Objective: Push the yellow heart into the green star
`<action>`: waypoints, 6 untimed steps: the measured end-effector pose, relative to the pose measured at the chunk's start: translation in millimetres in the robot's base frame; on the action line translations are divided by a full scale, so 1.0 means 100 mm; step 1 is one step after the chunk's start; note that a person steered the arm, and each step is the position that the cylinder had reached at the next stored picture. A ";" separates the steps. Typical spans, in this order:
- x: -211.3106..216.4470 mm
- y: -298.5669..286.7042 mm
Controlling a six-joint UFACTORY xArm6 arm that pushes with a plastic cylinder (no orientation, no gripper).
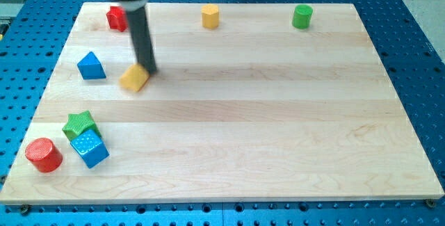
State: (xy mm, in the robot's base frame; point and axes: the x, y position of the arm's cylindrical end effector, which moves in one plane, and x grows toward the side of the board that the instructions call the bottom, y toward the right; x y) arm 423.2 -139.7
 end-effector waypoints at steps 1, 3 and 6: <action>0.51 -0.17; 0.42 -0.57; 0.18 -1.07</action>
